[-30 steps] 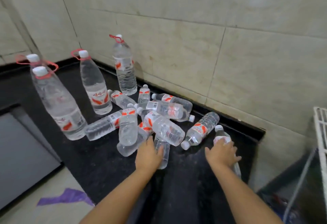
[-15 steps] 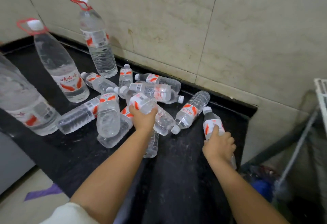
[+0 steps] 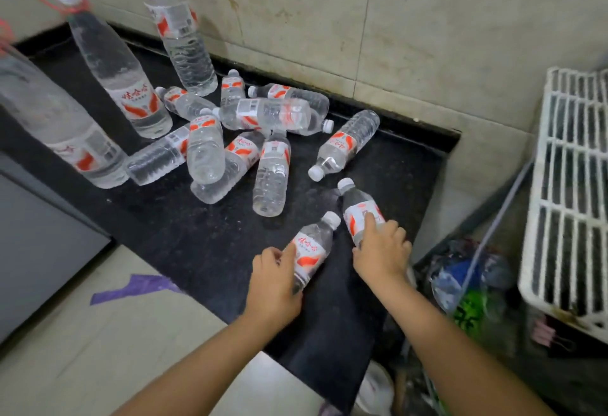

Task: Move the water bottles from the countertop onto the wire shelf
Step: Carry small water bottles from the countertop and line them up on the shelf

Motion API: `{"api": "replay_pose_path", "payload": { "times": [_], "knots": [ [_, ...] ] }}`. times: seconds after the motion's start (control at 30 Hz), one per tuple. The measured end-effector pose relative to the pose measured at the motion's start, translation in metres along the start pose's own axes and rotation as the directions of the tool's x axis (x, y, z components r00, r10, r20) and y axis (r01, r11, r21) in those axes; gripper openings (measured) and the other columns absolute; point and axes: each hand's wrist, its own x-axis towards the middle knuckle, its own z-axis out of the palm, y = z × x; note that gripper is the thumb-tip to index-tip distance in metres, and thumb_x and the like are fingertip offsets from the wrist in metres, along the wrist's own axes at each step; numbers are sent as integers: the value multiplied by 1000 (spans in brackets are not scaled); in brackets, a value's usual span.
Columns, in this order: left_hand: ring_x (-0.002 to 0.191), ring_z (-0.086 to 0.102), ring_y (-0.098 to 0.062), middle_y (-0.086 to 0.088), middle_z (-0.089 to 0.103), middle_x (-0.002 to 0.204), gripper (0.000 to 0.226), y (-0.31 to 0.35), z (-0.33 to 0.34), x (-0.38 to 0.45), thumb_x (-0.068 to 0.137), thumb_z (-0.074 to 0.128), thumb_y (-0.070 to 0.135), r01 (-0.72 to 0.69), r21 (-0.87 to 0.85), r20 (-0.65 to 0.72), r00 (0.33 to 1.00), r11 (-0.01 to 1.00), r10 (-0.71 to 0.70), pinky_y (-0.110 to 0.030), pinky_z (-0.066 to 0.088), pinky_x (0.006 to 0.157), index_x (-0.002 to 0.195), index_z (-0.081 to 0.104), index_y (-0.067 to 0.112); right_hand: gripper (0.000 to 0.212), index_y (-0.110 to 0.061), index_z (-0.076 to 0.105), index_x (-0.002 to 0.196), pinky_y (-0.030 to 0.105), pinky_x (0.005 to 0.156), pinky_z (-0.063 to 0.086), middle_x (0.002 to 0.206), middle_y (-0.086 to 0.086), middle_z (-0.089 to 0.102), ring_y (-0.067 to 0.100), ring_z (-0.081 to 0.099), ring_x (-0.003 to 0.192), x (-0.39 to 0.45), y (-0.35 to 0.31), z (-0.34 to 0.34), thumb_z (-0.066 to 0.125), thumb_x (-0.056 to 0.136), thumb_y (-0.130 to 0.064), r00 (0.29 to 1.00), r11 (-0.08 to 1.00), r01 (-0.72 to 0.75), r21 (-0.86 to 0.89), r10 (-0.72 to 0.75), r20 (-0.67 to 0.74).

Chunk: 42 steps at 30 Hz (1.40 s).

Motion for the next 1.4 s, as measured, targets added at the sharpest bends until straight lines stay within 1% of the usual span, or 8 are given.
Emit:
{"api": "replay_pose_path", "payload": {
  "times": [0.17, 0.3, 0.53, 0.6, 0.83, 1.0, 1.2, 1.4],
  "knots": [
    [126, 29, -28, -9, 31, 136, 82, -8, 2, -18, 81, 60, 25, 177, 104, 104, 977, 979, -188, -35, 37, 103, 145, 9, 14, 72, -25, 17, 140, 36, 96, 36, 130, 14, 34, 28, 37, 120, -39, 14, 5, 60, 83, -35, 998, 1000, 15, -5, -14, 61],
    [122, 38, -28, -9, 41, 131, 75, -3, -2, 8, 74, 69, 35, 272, 39, 143, 951, 962, -274, -39, 43, 94, 131, 28, 12, 87, -22, 8, 143, 38, 95, 39, 131, 18, 36, 31, 40, 119, -32, 14, 4, 66, 78, -31, 989, 995, -76, 67, 67, 129],
    [116, 41, -23, -5, 42, 125, 65, 8, 11, 0, 76, 62, 44, 269, 95, 37, 961, 959, -273, -32, 42, 90, 126, 33, 15, 74, -12, 28, 130, 37, 93, 41, 129, 13, 42, 28, 41, 120, -28, 13, 6, 69, 75, -38, 985, 979, -156, 134, 143, 100],
    [116, 41, -23, -5, 42, 125, 62, 15, -28, -11, 78, 60, 43, 194, 90, -144, 973, 977, -180, -32, 41, 89, 126, 33, 15, 68, -13, 31, 127, 36, 93, 41, 128, 11, 42, 26, 41, 120, -41, 3, -31, 68, 76, -37, 994, 978, -55, 199, 73, -87],
    [113, 43, -22, -8, 43, 121, 60, 1, -29, -7, 75, 67, 40, 224, -153, -196, 948, 963, -252, -29, 41, 86, 119, 40, 11, 70, -14, 31, 128, 35, 94, 42, 130, 8, 41, 25, 40, 122, -43, -2, -24, 71, 74, -36, 997, 955, -24, 294, 42, -57],
    [106, 46, -25, -12, 46, 116, 60, -7, -47, -8, 71, 72, 37, 251, -190, -277, 914, 949, -298, -32, 43, 84, 115, 43, 7, 76, -13, 29, 131, 35, 97, 40, 132, 8, 39, 25, 37, 124, -45, -20, -40, 72, 73, -37, 995, 939, 51, 341, -18, -98],
    [111, 44, -27, -12, 50, 116, 62, 40, -119, -8, 72, 71, 40, 75, -212, -537, 824, 974, -180, -34, 41, 83, 118, 47, 6, 76, -12, 27, 134, 34, 99, 37, 136, 9, 36, 26, 33, 126, -52, -33, -144, 70, 76, -36, 930, 839, 292, 459, -136, -343],
    [86, 55, -29, -11, 59, 83, 56, 134, -177, -3, 55, 65, 53, -214, -212, -731, 682, 954, -10, -37, 46, 67, 86, 59, 5, 70, -7, 33, 126, 33, 92, 37, 129, 12, 40, 29, 36, 122, -75, 21, -262, 72, 74, -34, 782, 746, 439, 500, -44, -622]
  ]
}}
